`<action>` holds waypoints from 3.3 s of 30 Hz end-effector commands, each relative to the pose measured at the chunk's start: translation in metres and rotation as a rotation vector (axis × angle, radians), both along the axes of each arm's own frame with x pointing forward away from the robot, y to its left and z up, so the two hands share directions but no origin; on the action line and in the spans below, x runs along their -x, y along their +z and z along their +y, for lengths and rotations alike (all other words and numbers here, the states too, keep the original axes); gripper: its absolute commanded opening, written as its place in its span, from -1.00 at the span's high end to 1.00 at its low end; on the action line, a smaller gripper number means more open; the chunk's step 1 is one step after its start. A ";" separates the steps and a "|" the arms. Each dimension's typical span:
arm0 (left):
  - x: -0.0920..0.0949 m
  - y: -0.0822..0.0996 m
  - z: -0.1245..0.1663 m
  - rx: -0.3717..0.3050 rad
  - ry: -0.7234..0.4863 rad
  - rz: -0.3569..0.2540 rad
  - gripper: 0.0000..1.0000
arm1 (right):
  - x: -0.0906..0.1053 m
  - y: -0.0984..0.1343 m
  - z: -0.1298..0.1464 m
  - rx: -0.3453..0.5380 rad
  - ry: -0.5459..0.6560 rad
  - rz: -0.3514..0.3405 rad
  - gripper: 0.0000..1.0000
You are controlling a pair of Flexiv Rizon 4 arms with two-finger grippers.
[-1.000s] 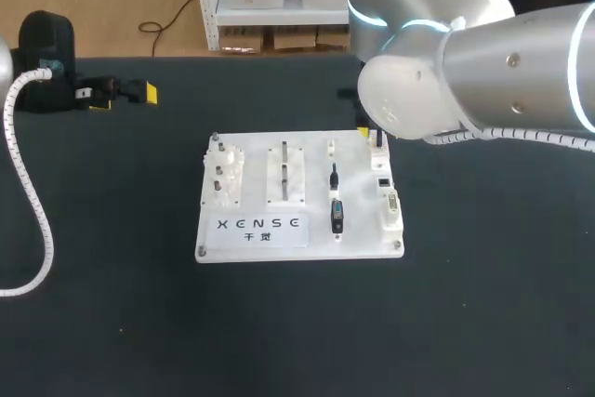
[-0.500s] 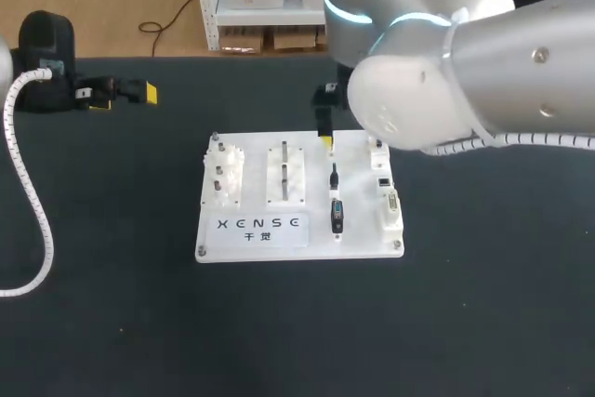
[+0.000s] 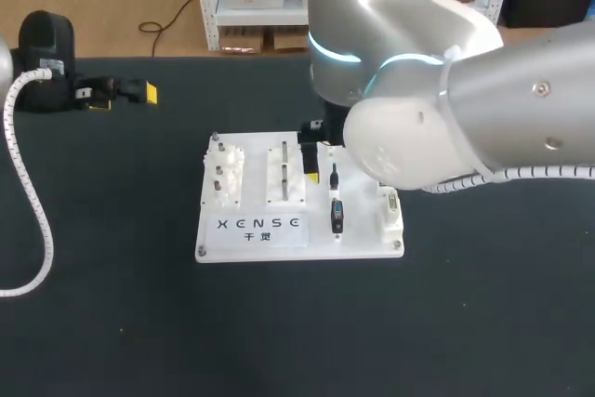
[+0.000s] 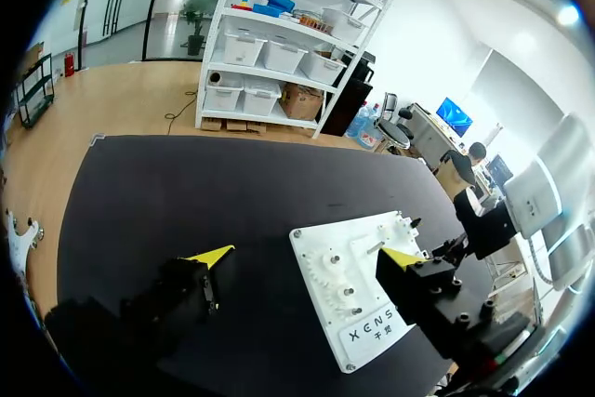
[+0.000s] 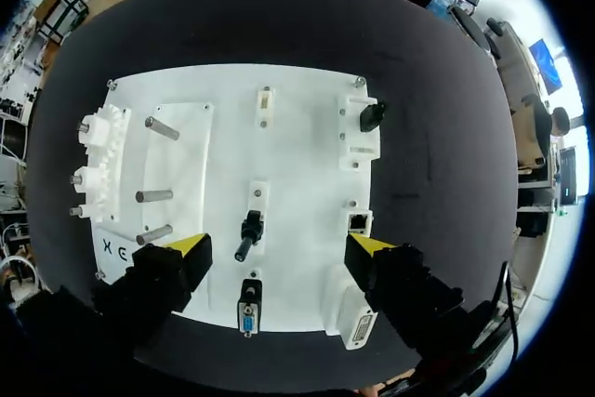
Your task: Insert the USB connector, Ethernet cable, and multi-pin plug into their matching sockets one by one.
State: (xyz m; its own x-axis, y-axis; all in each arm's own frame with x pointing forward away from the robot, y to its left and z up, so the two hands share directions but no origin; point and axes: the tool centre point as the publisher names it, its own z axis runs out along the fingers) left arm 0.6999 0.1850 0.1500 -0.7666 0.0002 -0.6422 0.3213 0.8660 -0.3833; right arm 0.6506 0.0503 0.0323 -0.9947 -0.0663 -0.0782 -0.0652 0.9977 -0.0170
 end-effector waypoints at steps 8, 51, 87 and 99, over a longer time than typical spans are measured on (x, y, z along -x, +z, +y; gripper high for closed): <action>0.000 0.000 0.000 0.000 0.000 0.000 -1.00 | -0.005 -0.020 0.009 0.022 -0.050 -0.003 -0.38; 0.000 0.000 0.000 0.000 0.000 0.000 -1.00 | -0.014 -0.026 0.014 0.032 -0.063 -0.025 0.62; 0.000 0.000 0.000 0.000 0.000 0.000 -1.00 | -0.032 0.005 -0.045 -0.002 -0.147 -0.067 1.00; 0.000 0.000 0.000 0.000 0.000 0.000 -1.00 | -0.031 -0.001 -0.062 0.020 -0.166 -0.045 1.00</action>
